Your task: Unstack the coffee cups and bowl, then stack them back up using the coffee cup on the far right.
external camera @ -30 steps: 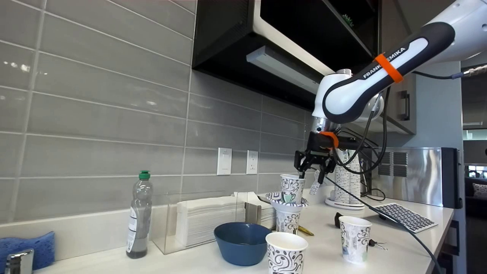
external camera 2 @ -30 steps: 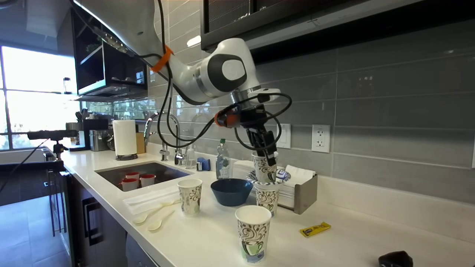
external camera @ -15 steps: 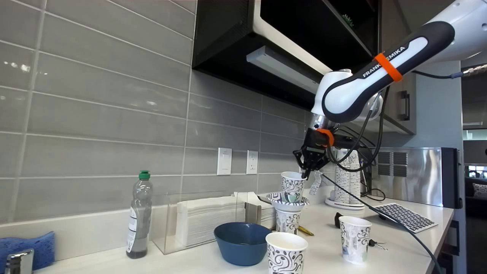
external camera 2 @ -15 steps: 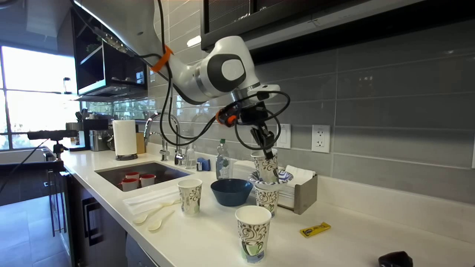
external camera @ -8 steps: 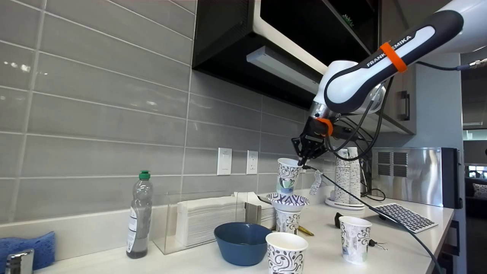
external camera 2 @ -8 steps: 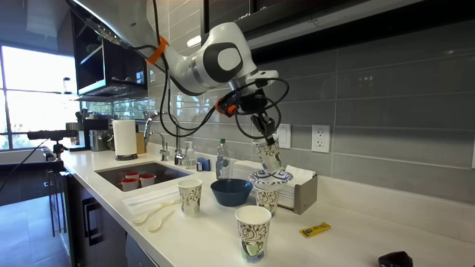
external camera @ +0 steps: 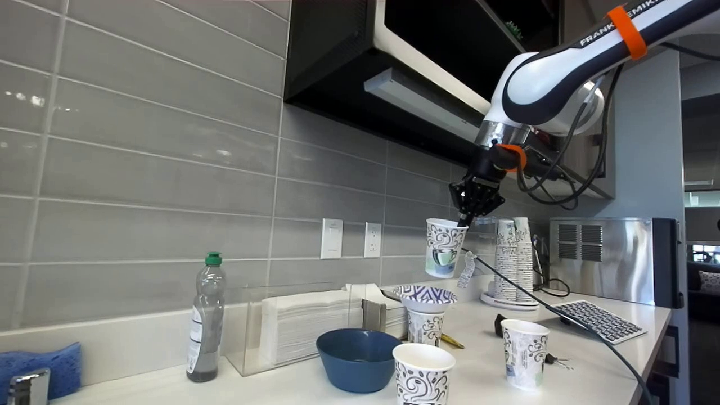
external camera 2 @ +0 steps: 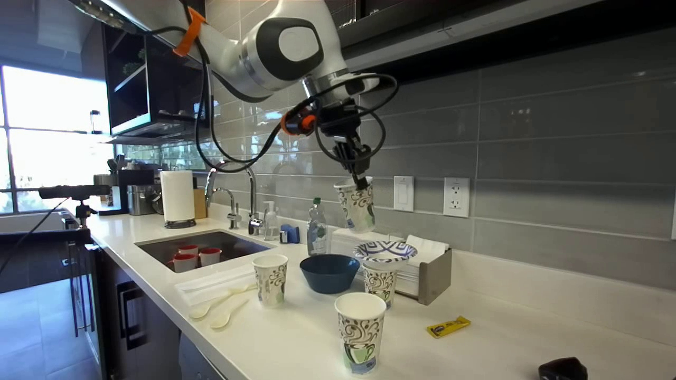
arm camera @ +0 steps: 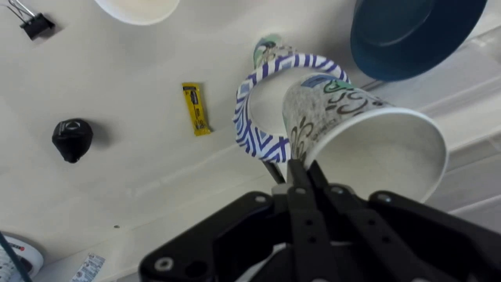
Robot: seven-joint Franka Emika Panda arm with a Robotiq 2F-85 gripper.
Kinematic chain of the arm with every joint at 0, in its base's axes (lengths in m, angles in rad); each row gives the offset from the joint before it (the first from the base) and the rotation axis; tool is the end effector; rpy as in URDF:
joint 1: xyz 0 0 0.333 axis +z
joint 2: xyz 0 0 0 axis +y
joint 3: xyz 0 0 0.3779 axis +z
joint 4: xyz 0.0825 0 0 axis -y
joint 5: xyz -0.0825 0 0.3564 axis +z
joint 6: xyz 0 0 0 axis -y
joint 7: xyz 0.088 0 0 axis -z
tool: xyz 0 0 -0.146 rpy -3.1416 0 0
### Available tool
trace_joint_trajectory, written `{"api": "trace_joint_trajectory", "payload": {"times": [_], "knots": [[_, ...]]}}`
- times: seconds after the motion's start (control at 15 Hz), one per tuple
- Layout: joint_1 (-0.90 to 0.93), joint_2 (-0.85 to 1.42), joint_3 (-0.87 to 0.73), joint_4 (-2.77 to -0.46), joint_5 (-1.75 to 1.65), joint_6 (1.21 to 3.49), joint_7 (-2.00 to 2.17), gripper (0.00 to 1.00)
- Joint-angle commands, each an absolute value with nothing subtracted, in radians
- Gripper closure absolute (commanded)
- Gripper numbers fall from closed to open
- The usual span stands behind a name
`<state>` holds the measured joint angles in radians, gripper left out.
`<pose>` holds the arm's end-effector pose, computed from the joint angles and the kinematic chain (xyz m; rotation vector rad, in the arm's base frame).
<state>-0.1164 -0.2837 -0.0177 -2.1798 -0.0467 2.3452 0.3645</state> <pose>0.4755 -0.0671 0.5898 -2.9611 0.7152 -0.6974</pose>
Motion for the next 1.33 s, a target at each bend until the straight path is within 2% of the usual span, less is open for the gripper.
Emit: {"api": "trace_joint_trajectory", "payload": {"times": [0.0, 0.13, 0.2, 0.6, 0.67, 1.0, 1.27], "knots": [[-0.092, -0.365, -0.036, -2.253, 0.003, 2.225, 0.247, 0.99], [-0.089, -0.379, -0.033, -2.277, -0.013, 2.166, 0.186, 0.99], [-0.106, -0.338, -0.02, -2.235, -0.026, 2.203, 0.25, 0.96], [-0.101, -0.355, -0.021, -2.266, -0.027, 2.181, 0.208, 0.96], [-0.092, -0.349, -0.023, -2.29, -0.014, 2.177, 0.189, 0.99], [-0.042, -0.353, -0.04, -2.417, 0.073, 2.158, 0.062, 0.99], [-0.024, -0.355, -0.038, -2.507, 0.119, 2.228, 0.012, 0.99]]}}
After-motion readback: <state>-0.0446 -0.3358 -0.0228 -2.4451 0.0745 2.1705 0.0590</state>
